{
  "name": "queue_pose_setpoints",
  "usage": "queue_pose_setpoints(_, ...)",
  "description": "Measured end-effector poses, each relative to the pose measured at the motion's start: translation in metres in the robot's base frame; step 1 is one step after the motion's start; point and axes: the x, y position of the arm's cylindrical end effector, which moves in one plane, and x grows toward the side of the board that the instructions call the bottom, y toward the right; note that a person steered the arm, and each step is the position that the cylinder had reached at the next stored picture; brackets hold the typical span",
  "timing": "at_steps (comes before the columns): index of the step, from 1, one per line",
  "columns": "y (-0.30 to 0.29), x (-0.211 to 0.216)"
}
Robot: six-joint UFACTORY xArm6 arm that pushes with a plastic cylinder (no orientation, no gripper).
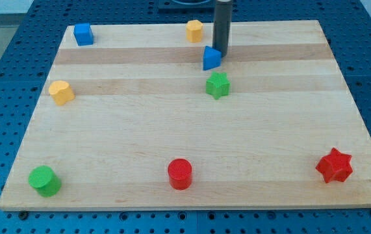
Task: Move the yellow hexagon into the blue triangle
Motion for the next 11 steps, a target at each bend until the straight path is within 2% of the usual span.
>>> queue_pose_setpoints(2, -0.024, 0.017)
queue_pose_setpoints(3, -0.024, 0.004)
queue_pose_setpoints(4, -0.023, -0.040)
queue_pose_setpoints(6, 0.035, -0.106)
queue_pose_setpoints(7, 0.019, -0.105)
queue_pose_setpoints(8, -0.033, -0.104)
queue_pose_setpoints(9, -0.060, -0.101)
queue_pose_setpoints(11, -0.054, -0.051)
